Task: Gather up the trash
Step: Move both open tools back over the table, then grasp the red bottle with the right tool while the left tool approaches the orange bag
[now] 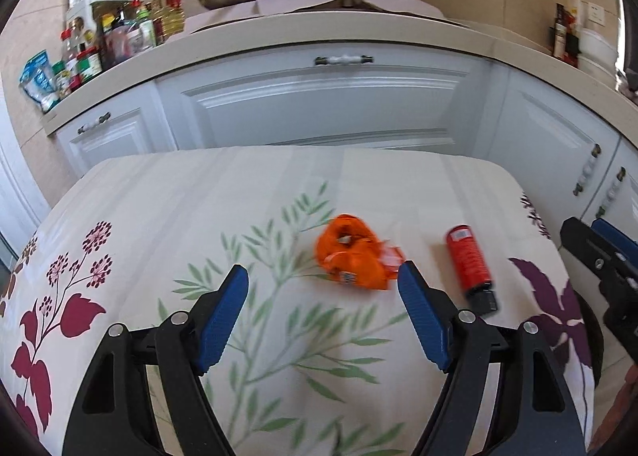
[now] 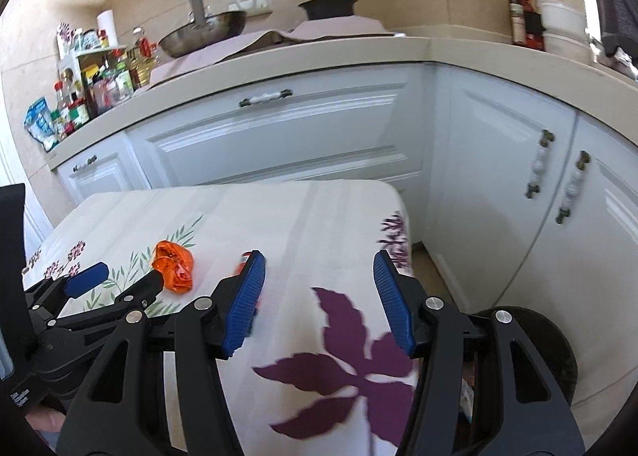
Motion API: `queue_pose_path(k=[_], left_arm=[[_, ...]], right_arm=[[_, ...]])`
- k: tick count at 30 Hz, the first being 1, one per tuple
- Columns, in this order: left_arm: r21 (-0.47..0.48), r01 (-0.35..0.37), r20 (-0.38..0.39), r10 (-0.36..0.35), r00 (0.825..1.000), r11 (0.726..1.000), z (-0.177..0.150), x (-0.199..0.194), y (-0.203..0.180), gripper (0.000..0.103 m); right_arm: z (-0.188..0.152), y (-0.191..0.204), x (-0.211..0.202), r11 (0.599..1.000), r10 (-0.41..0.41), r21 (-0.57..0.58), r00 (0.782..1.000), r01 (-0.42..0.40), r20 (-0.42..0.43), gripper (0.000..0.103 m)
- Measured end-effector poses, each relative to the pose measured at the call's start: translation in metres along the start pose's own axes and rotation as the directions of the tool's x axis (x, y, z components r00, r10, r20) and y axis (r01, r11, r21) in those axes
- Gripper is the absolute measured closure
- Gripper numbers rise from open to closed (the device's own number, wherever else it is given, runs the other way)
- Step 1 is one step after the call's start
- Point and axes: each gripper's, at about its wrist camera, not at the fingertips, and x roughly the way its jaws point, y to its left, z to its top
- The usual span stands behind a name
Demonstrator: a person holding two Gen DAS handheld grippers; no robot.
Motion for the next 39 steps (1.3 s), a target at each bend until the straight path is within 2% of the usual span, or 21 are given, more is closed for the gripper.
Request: queue_pose_path(k=[16,24,39], left_arm=[[-0.047,-0.015,-0.021,0.014,1.0,0.999,0.0,0.009,0.034,0.028],[-0.05,-0.001,-0.028,0.0,1.0,0.999,0.001,0.012,0.033,0.027],[-0.022,0.034,-0.043,-0.035,0.998,0.999,0.005,0.018,0.006,0.027]], right_arm=[[0.002,0.04,0.051,0.998,0.015,-0.055,0.991,-0.022,-0.135,0.05],[-0.004,0.044,0.069,0.997,0.025,-0.069,0.97,-0.043,-0.241,0.078],[-0.003,0.023,0.052,0.999,0.025,-0.029,0.982,-0.031,-0.188,0.079]])
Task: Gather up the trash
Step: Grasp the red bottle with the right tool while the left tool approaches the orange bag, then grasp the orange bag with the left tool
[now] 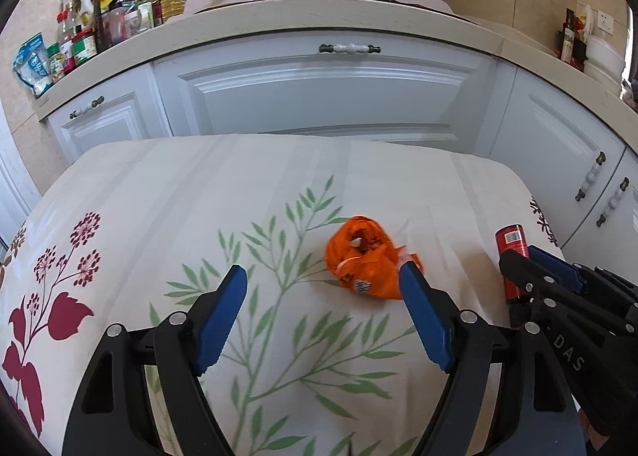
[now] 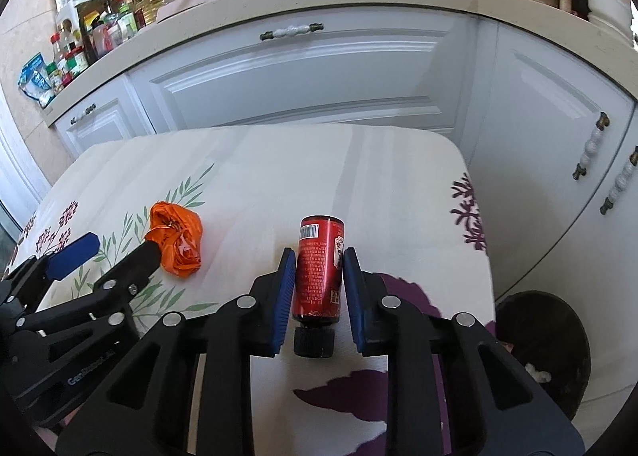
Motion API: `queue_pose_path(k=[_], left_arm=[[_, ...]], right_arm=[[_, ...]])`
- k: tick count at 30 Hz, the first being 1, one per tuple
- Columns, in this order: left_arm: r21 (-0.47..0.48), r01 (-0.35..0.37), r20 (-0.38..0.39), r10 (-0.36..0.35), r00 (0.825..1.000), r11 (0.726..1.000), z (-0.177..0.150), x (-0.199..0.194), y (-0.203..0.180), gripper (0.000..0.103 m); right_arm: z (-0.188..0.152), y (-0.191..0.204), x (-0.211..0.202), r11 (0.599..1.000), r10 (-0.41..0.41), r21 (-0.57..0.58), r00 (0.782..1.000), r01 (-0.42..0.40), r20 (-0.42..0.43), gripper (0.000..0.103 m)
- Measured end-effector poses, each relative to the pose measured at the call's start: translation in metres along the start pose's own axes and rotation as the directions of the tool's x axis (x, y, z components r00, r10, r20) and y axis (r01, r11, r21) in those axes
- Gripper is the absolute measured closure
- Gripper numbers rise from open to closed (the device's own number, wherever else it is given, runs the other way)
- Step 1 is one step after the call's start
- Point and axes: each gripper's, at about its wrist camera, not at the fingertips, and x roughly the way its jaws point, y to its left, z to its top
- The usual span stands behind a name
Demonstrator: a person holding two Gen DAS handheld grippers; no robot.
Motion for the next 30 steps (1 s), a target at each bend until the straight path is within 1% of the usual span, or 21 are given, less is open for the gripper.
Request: queue_pose_path(k=[9,10,12,14,16,17,18,19,20,23,27,30], left_arm=[[0.044,-0.003,-0.008,0.004,1.0,0.999,0.005,0.015,-0.021,0.027],[0.047,-0.001,-0.014,0.002,1.0,0.999,0.006,0.018,-0.022,0.027],[0.044,0.015,-0.049,-0.013,0.999,0.999,0.008,0.026,-0.023,0.026],[0.02,0.029,-0.08,-0.028,0.996,0.999,0.009,0.033,-0.022,0.026],[0.006,0.03,-0.091,-0.029,0.995,1.0,0.01,0.035,-0.02,0.026],[0.003,0.035,-0.09,-0.034,0.995,0.999,0.009,0.035,-0.019,0.028],[0.001,0.036,-0.091,-0.036,0.995,0.999,0.009,0.036,-0.019,0.036],[0.002,0.038,-0.093,-0.038,0.995,0.999,0.009,0.036,-0.019,0.04],[0.003,0.039,-0.097,-0.038,0.995,0.999,0.008,0.037,-0.019,0.048],[0.0,0.041,-0.093,-0.041,0.995,0.999,0.008,0.035,-0.018,0.049],[-0.008,0.041,-0.081,-0.041,0.996,0.999,0.009,0.034,-0.018,0.054],[-0.009,0.037,-0.067,-0.038,0.997,0.999,0.009,0.031,-0.017,0.055]], right_arm=[[-0.003,-0.015,-0.007,1.0,0.01,0.029,1.0,-0.011,0.024,0.079],[-0.003,-0.016,-0.008,0.999,0.01,0.031,1.0,-0.01,0.025,0.079],[-0.003,-0.018,-0.008,0.999,0.013,0.038,1.0,-0.014,0.025,0.079],[-0.003,-0.019,-0.008,0.999,0.014,0.039,1.0,-0.015,0.027,0.079],[-0.003,-0.018,-0.008,0.999,0.015,0.037,0.999,-0.016,0.028,0.079],[-0.004,-0.018,-0.008,0.999,0.017,0.037,0.999,-0.018,0.028,0.079],[-0.004,-0.019,-0.008,0.999,0.018,0.037,0.999,-0.019,0.028,0.079],[-0.004,-0.019,-0.009,0.999,0.018,0.038,0.999,-0.019,0.028,0.079],[-0.005,-0.019,-0.009,0.999,0.018,0.037,0.999,-0.019,0.029,0.079],[-0.005,-0.019,-0.009,0.999,0.018,0.037,0.999,-0.019,0.03,0.079],[-0.005,-0.019,-0.009,0.999,0.018,0.035,0.999,-0.019,0.031,0.079],[-0.006,-0.018,-0.011,0.999,0.018,0.033,0.999,-0.019,0.035,0.079]])
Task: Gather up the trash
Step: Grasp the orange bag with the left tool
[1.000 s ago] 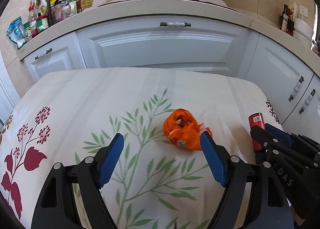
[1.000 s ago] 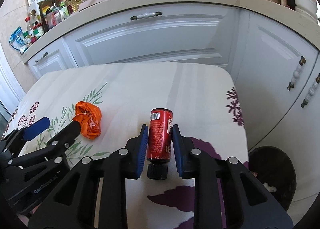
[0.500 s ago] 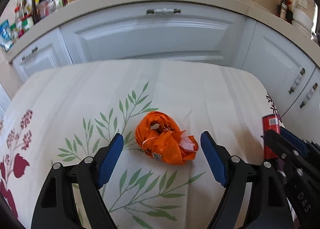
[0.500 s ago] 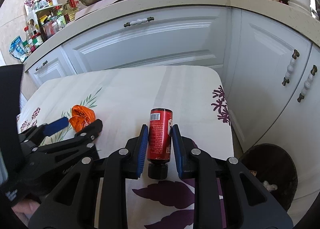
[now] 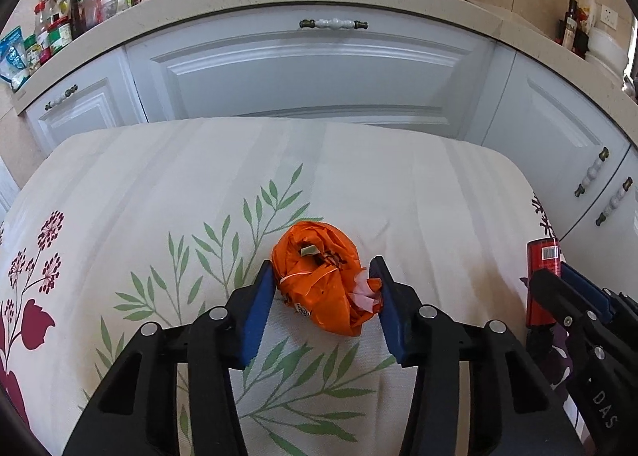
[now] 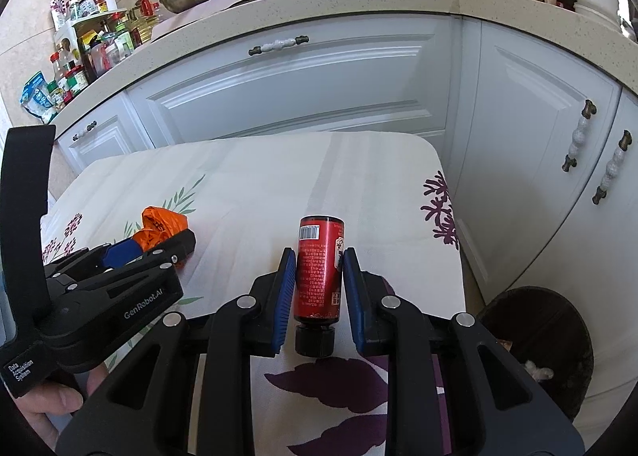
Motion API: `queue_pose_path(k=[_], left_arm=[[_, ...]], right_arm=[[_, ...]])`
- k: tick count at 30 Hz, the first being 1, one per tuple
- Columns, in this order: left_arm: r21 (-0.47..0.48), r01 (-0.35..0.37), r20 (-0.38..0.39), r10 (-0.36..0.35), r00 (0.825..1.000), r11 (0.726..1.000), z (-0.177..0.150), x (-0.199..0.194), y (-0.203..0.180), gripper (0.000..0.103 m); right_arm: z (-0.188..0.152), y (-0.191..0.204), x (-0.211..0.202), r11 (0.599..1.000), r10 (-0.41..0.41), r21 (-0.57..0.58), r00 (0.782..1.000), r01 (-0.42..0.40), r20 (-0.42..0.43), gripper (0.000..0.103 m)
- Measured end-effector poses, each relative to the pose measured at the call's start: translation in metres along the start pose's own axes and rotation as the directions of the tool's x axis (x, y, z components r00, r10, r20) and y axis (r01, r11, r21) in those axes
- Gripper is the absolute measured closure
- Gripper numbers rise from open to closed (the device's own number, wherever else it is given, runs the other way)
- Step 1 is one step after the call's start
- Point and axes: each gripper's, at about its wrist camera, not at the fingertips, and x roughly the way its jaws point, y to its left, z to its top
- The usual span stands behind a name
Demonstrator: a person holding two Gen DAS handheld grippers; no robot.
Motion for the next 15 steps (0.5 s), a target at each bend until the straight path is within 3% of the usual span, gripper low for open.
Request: queue_pose_path(k=[8,15], left_arm=[[0.03,-0.023,0.067,0.021,0.998,0.999,-0.003,-0.015,-0.002,0.056],[0.019,-0.012,0.079,0.011,0.997,1.0,-0.004,-0.022,0.003,0.056]], right_arm=[[-0.001,0.002,-0.004,1.0,-0.001,-0.009,1.0,0.001,0.019,0.079],[-0.003,0.008,-0.01,1.0,0.007,-0.031,0.999,-0.005,0.043,0.079]])
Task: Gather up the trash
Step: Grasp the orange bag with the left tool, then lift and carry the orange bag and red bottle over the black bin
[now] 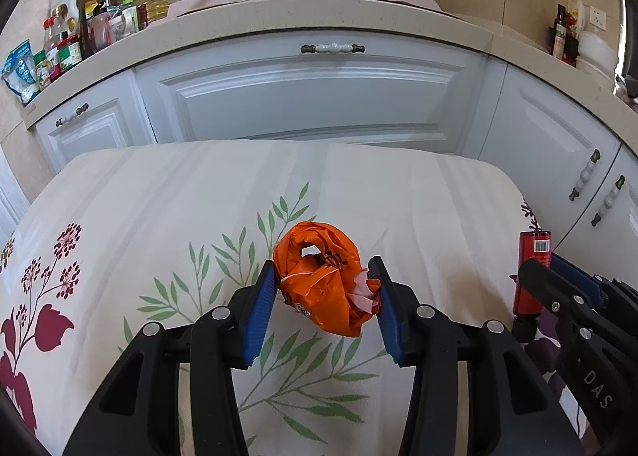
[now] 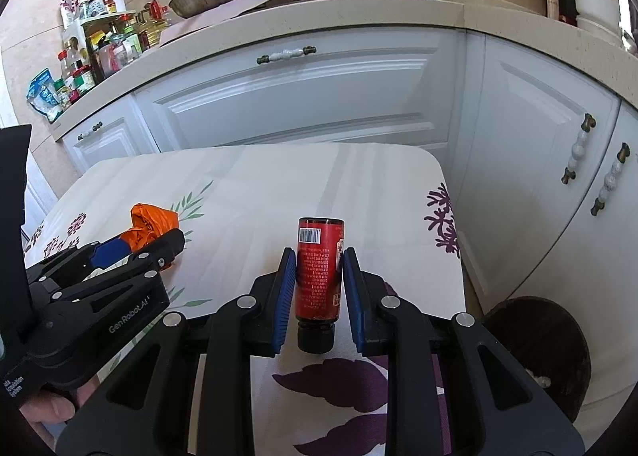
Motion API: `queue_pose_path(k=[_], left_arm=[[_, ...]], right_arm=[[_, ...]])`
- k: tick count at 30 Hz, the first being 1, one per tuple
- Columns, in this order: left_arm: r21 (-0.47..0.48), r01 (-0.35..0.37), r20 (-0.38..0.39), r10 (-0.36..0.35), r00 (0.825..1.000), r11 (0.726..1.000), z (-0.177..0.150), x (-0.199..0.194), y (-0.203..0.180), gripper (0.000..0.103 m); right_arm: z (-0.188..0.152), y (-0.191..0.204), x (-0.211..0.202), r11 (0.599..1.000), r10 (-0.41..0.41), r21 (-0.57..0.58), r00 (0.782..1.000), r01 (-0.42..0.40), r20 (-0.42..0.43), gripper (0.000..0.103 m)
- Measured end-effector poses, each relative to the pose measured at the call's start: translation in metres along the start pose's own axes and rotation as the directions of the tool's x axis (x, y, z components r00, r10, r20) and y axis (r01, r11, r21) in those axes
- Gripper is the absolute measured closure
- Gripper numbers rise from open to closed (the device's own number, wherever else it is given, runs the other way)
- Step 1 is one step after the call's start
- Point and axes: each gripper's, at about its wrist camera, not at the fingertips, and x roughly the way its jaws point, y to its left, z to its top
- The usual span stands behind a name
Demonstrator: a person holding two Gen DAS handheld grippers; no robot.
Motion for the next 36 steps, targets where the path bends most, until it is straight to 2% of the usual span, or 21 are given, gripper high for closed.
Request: queue_pose_path(k=[14,36], left_arm=[[-0.006,-0.003,0.07,0.004,0.998,1.0,-0.009,-0.045,0.019,0.056],[0.023,0.023,0.148,-0.026,0.989,0.999,-0.038,-0.116,0.025,0.056]], right_arm=[[-0.006,0.021,-0.027,0.999,0.007,-0.038,0.999,-0.005,0.039,0.08],[-0.033,0.048,-0.128,0.997,0.02,-0.077,0.987,-0.008,0.157,0.08]])
